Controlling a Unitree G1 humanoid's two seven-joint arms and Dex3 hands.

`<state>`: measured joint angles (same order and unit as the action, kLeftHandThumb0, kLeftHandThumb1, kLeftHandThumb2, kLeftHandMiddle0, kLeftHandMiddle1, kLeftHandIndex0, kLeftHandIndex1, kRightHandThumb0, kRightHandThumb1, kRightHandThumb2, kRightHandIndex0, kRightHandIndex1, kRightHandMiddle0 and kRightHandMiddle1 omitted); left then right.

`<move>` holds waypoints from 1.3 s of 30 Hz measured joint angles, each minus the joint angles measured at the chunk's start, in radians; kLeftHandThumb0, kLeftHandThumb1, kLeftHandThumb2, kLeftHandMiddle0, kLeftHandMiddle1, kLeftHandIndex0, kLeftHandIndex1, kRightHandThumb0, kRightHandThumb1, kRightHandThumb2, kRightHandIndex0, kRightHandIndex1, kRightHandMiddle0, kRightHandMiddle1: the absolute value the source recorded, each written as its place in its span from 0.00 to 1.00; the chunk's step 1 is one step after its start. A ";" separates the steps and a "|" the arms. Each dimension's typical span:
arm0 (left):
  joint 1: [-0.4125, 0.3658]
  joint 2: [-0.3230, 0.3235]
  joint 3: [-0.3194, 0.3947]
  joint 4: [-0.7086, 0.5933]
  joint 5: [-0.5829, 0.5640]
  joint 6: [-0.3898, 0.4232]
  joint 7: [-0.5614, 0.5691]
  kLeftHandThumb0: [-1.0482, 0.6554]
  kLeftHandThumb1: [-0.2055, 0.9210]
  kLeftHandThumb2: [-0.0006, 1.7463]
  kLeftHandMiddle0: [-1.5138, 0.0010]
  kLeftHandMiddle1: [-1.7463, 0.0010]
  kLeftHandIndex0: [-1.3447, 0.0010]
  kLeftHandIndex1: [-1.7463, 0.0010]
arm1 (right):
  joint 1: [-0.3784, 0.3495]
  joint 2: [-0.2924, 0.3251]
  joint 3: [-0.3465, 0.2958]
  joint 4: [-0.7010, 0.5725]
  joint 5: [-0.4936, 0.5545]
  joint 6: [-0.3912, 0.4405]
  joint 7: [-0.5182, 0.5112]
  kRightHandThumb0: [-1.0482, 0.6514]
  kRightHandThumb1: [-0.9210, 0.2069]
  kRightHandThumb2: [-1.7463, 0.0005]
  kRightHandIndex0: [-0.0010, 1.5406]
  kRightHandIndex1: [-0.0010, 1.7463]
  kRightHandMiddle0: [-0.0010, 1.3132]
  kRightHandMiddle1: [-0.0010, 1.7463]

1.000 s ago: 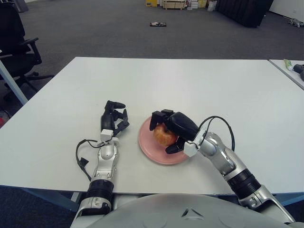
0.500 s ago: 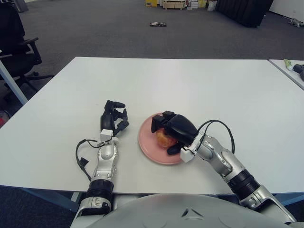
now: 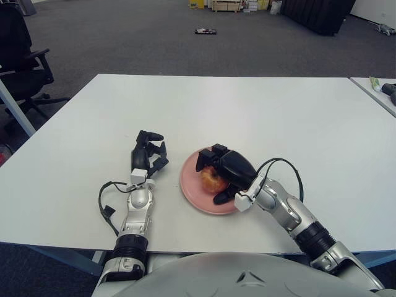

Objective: Put the apple into the plate.

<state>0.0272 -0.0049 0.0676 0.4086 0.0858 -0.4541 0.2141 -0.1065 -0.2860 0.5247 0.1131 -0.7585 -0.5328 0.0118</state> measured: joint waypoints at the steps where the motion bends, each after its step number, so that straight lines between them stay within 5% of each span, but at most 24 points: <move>1: 0.009 -0.003 -0.001 -0.014 0.000 0.023 0.000 0.39 0.79 0.49 0.60 0.06 0.75 0.00 | -0.001 -0.004 0.001 0.000 0.004 -0.012 0.002 0.09 0.01 0.63 0.00 0.16 0.02 0.36; 5: 0.039 -0.016 -0.005 -0.069 0.006 0.071 0.006 0.39 0.82 0.46 0.61 0.10 0.76 0.00 | -0.008 -0.011 -0.001 0.000 0.032 -0.042 0.011 0.04 0.00 0.66 0.00 0.03 0.00 0.19; 11: 0.053 -0.028 -0.010 -0.094 0.024 0.095 0.030 0.40 0.85 0.43 0.65 0.13 0.78 0.00 | -0.016 -0.020 -0.014 -0.012 0.087 -0.067 0.034 0.02 0.00 0.77 0.00 0.00 0.00 0.03; 39: 0.059 -0.016 -0.021 -0.124 0.041 0.144 0.027 0.40 0.84 0.45 0.59 0.02 0.77 0.00 | -0.015 -0.056 -0.110 -0.088 0.332 -0.142 0.154 0.00 0.00 0.79 0.00 0.00 0.00 0.00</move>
<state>0.0860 -0.0214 0.0464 0.2846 0.1271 -0.3099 0.2408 -0.1218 -0.3417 0.4145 0.0254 -0.4266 -0.6747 0.1662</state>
